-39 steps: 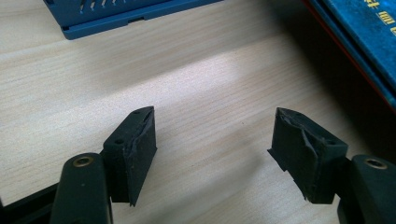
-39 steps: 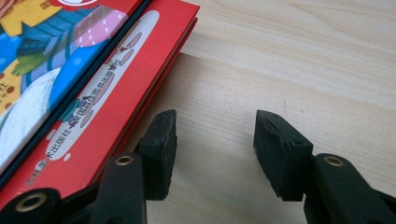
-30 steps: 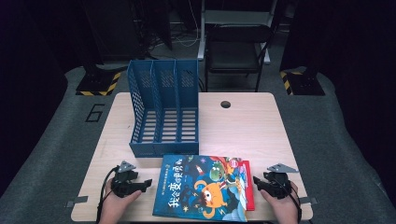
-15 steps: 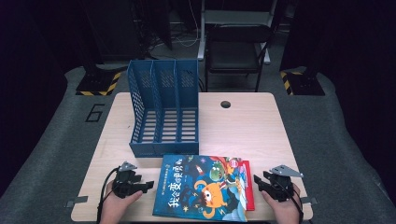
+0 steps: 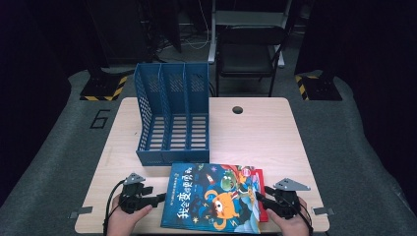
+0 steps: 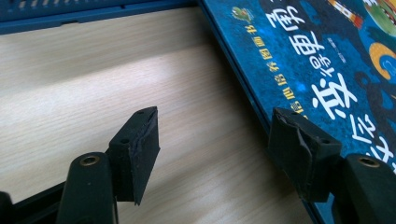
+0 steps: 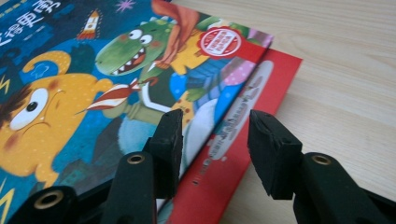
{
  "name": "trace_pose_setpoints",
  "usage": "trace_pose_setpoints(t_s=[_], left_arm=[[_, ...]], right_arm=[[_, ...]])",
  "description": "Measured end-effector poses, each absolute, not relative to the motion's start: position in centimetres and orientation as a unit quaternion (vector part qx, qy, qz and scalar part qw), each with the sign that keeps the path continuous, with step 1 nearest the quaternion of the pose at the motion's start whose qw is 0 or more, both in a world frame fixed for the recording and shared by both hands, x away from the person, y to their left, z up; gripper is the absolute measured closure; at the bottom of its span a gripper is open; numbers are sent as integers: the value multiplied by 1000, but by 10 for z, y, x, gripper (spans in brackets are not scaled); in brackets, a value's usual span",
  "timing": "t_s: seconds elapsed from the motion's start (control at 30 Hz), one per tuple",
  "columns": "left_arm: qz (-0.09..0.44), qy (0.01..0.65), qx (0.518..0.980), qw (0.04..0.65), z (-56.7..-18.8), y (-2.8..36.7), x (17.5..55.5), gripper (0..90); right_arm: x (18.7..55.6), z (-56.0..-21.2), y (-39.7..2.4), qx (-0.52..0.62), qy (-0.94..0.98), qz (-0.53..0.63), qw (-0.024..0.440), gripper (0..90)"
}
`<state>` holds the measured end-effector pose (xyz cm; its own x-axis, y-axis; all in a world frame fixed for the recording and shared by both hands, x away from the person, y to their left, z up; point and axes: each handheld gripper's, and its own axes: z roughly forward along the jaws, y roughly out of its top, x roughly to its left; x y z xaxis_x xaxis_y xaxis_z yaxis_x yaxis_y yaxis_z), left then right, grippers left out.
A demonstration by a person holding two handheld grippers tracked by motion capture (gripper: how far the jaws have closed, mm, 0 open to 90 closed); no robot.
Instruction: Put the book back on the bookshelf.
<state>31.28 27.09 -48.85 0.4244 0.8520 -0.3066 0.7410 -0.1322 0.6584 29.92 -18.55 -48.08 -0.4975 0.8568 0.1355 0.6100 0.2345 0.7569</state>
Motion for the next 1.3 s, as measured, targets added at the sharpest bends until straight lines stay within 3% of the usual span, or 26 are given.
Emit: trace_pose_setpoints(t_s=[0.47, 1.3], left_arm=[[4, 495, 764, 413, -489, 254, 308, 290], [-49, 480, 772, 414, -499, 236, 305, 249]], right_arm=[[297, -487, -173, 465, 785, 395, 107, 528], [298, -487, -169, 474, 779, 397, 105, 540]])
